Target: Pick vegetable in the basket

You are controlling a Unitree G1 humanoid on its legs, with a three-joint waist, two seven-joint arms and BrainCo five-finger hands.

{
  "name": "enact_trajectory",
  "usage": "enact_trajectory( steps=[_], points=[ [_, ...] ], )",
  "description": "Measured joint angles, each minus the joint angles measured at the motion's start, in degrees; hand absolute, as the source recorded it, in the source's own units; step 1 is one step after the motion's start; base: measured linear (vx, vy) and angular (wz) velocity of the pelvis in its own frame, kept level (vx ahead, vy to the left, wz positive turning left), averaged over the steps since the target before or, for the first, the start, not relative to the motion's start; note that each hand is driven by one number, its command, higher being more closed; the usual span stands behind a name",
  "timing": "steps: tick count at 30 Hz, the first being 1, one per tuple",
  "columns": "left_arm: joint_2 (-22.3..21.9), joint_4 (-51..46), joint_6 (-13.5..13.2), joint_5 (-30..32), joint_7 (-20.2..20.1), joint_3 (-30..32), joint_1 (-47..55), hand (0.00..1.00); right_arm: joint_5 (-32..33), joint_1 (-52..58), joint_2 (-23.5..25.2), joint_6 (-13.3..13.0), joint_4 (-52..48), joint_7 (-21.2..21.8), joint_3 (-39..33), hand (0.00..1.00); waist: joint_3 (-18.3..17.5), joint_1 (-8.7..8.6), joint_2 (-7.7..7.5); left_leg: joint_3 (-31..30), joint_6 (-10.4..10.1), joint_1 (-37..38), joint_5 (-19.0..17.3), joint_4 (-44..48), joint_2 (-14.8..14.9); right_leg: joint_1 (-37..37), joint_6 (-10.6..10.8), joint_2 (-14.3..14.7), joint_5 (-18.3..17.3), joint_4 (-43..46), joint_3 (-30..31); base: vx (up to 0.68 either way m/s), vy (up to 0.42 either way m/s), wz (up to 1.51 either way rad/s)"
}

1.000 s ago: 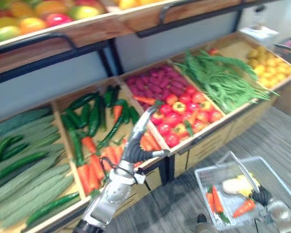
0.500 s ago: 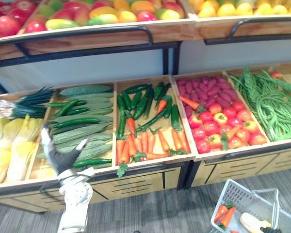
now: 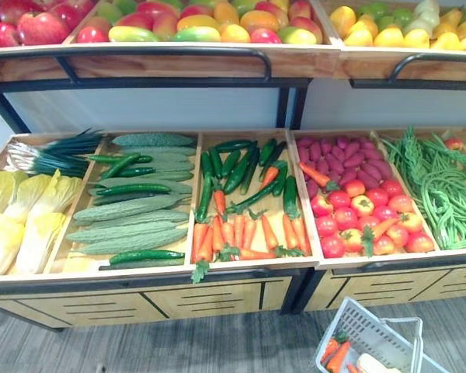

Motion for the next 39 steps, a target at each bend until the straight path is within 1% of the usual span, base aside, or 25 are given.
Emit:
enact_trajectory(
  steps=[4,7,8,9,13,15,18,19,21,22,23,24,25,26,27,28,30,32,33,34,35,36,37,38,39],
  points=[
    [0.08,5.55,7.92,-1.89,-14.76,0.17,0.47,0.00,-0.25,-0.43,-0.01,-0.46,0.85,-0.01,0.00,1.00,0.17,-0.03,0.26,1.09,-0.03,0.89,-0.39,-0.01,0.04,0.10,0.01,0.04,0.00,-0.06,1.07,0.01,0.003,-0.13],
    [-0.09,7.49,11.26,-1.99,-27.63,-4.14,1.15,0.00,-2.31,-0.57,-0.03,-1.85,1.80,-0.01,0.05,1.00,0.35,0.01,0.50,2.29,-0.15,1.76,-0.82,-0.02,0.07,0.08,0.01,0.05,0.01,-0.04,2.33,0.00,0.011,-0.19],
    [-0.09,7.82,11.87,-2.00,-29.76,-5.16,1.16,0.00,-2.33,-0.57,-0.03,-2.10,1.79,-0.01,0.06,1.00,0.35,0.01,0.49,2.49,-0.26,1.89,-0.98,-0.02,0.07,0.09,0.02,0.05,0.00,-0.04,2.52,0.00,0.014,-0.21],
    [-0.10,8.10,12.64,-1.98,-35.06,-8.52,1.09,0.00,-2.32,-0.56,-0.03,-2.60,1.80,-0.03,0.19,1.00,0.46,-0.04,0.76,3.01,-0.46,2.20,-1.18,-0.02,0.08,0.01,0.02,0.06,0.00,-0.01,2.99,0.01,0.015,-0.15],
    [-0.09,8.10,13.13,-1.95,-40.54,-12.84,1.19,0.00,-0.52,-0.48,-0.03,-3.76,1.80,-0.01,0.17,1.00,0.74,-0.02,1.19,5.41,-0.27,3.42,-2.41,0.23,0.10,-0.25,1.20,-0.09,-0.97,0.94,4.94,0.00,0.016,-0.24],
    [-0.01,8.10,13.04,-1.93,-42.07,-14.38,1.10,0.00,0.53,-0.57,0.22,-4.07,1.77,-0.15,0.07,1.00,0.96,-0.02,0.96,6.85,-0.16,3.51,-3.60,1.59,0.01,-1.74,1.66,-0.58,-2.54,2.98,6.46,0.02,0.036,-0.32],
    [0.18,8.04,12.27,-1.62,-43.64,-17.60,-0.40,0.00,0.81,-0.42,1.39,-4.95,0.68,-0.63,-0.07,1.00,2.95,-0.19,0.00,7.11,0.33,-0.49,-10.67,14.72,1.04,-4.47,2.16,-2.20,-4.56,8.86,9.21,0.05,0.054,-0.31],
    [0.63,8.05,11.99,-1.02,-43.84,-18.35,-0.75,0.00,1.67,0.17,2.17,-5.10,-0.69,-1.19,-0.07,1.00,3.57,-0.26,-0.11,7.56,0.37,-2.55,-14.02,20.27,2.05,-5.10,2.83,-2.41,-4.29,10.36,9.89,0.05,0.087,-0.36],
    [1.45,7.88,12.00,0.97,-43.88,-20.13,-1.43,0.00,2.86,0.26,3.11,-6.17,-1.78,-1.76,0.09,1.00,3.81,-0.18,-0.08,8.73,0.57,-4.31,-16.91,23.75,3.58,-7.16,4.21,-2.05,-3.11,12.54,12.10,0.03,0.115,-0.44],
    [2.15,7.75,12.12,1.83,-43.88,-20.85,-1.96,0.00,2.88,0.16,3.99,-6.46,-3.06,-1.78,0.22,1.00,4.57,-0.21,-0.05,10.05,0.61,-3.96,-17.86,24.55,4.54,-8.83,3.95,-1.54,-1.59,14.83,13.32,-0.02,0.200,-0.73],
    [3.05,6.99,12.52,5.00,-44.42,-21.72,-2.80,0.00,2.86,0.60,5.53,-7.11,-5.44,-1.75,0.32,1.00,5.76,-0.49,0.59,12.16,0.88,-2.81,-18.19,24.61,5.93,-10.75,1.89,0.08,3.32,16.39,13.64,-0.06,0.206,-0.71],
    [3.28,6.60,12.59,6.04,-44.52,-21.74,-3.18,0.00,2.85,0.83,5.99,-7.34,-6.44,-1.73,0.58,1.00,6.01,-0.56,0.66,13.34,1.17,-2.45,-18.16,24.39,6.22,-11.46,0.73,0.70,5.90,16.07,13.27,-0.10,0.314,-0.97],
    [3.26,5.53,13.12,7.40,-44.61,-21.88,-3.55,0.00,2.79,0.90,6.49,-8.03,-7.80,-1.61,1.95,1.00,6.37,-0.60,1.30,16.82,2.38,-1.34,-17.39,22.88,7.01,-12.38,-0.66,1.94,12.28,11.74,11.78,-0.06,0.254,-0.95],
    [3.05,5.14,13.38,7.61,-44.62,-22.26,-3.26,0.00,2.70,0.71,6.41,-8.52,-8.27,-1.46,3.25,1.00,6.16,-0.36,2.34,19.11,3.35,-1.16,-16.76,21.50,8.10,-11.73,-1.59,2.51,15.09,8.81,10.94,-0.08,0.256,-1.31],
    [3.01,3.72,13.75,7.36,-44.60,-22.66,-3.58,0.00,2.42,-0.21,6.47,-9.20,-9.42,-1.30,5.29,1.00,7.62,-0.52,1.70,22.95,3.85,-0.84,-16.40,20.53,8.57,-13.94,-4.96,1.76,11.45,15.69,6.08,-0.06,0.197,-1.34],
    [3.93,2.60,13.88,6.96,-44.37,-23.38,-3.91,0.00,2.21,-1.10,6.31,-9.56,-9.40,-1.30,5.79,1.00,8.46,-0.55,0.60,26.12,4.27,0.05,-16.14,20.11,8.58,-15.00,-6.16,0.25,6.78,24.10,1.91,-0.07,0.168,-1.27],
    [4.82,2.32,14.57,6.93,-44.15,-23.41,-4.17,0.00,2.17,-1.20,6.36,-10.02,-8.90,-1.32,6.71,1.00,8.56,-0.27,0.11,29.92,4.39,0.34,-16.16,20.95,9.44,-13.25,-8.34,-1.10,5.44,29.36,-4.03,-0.04,0.105,-1.15],
    [4.75,2.38,15.09,6.93,-43.81,-22.50,-4.03,0.00,2.10,-1.32,6.39,-10.94,-7.85,-1.28,8.15,1.00,8.62,-0.22,-0.39,34.29,4.58,1.19,-16.26,22.26,9.49,-10.38,-8.30,-1.36,5.65,26.59,-7.28,0.00,-0.001,-1.39],
    [4.45,2.37,15.49,6.95,-43.76,-21.28,-4.17,0.00,2.08,-1.92,6.17,-11.20,-7.36,-1.29,8.71,1.00,9.16,0.05,0.12,36.03,5.39,1.31,-15.98,25.40,10.38,-8.75,-9.35,-0.21,6.33,21.81,-9.70,-0.08,-0.111,-1.55],
    [4.26,2.57,15.48,6.98,-43.97,-21.16,-4.30,0.00,2.04,-2.90,6.24,-11.24,-6.72,-1.30,9.26,1.00,9.98,-0.01,-0.64,36.37,6.09,-0.87,-16.98,29.59,10.73,-7.34,-9.35,0.42,7.22,16.09,-9.71,-0.27,-0.136,-1.56],
    [2.79,2.55,15.55,6.97,-44.00,-21.22,-4.39,0.00,1.36,-3.06,4.95,-11.36,-6.67,-1.29,9.21,1.00,9.12,-0.09,1.50,34.82,7.46,-1.56,-14.05,21.58,8.07,-6.24,-8.43,1.22,7.25,10.12,-9.45,-0.27,-0.104,-1.27],
    [1.89,2.55,15.38,6.99,-44.03,-21.23,-4.28,0.00,0.48,-3.11,4.35,-11.37,-6.35,-1.23,9.11,1.00,9.36,-0.11,2.21,36.81,6.12,-0.49,-15.66,20.48,8.44,-6.91,-8.25,0.80,4.30,11.79,-10.19,-0.24,-0.010,-0.93],
    [2.28,2.43,15.16,7.07,-44.01,-21.36,-4.88,0.00,-0.02,-4.16,4.64,-11.23,-5.15,-0.82,9.27,1.00,9.91,-0.28,1.26,38.37,6.02,-0.11,-15.70,20.50,7.31,-8.24,-8.09,-2.07,-1.03,18.73,-11.70,-0.01,-0.030,-0.69],
    [2.76,2.43,15.00,7.17,-43.89,-21.60,-5.03,0.00,-0.02,-4.15,4.71,-11.26,-4.85,-0.32,9.23,1.00,9.69,-0.22,0.68,40.18,5.98,0.26,-15.69,20.68,7.33,-8.19,-8.56,-3.27,-3.03,21.62,-13.79,0.03,-0.090,-0.96],
    [3.17,2.45,15.01,7.20,-43.80,-21.17,-4.60,0.00,-0.21,-4.59,4.65,-11.27,-4.54,0.04,9.49,1.00,9.48,0.77,0.01,43.42,5.71,1.35,-15.59,22.08,8.13,-7.51,-7.28,-2.63,-1.60,18.50,-15.87,0.08,-0.203,-1.32]
  ],
)
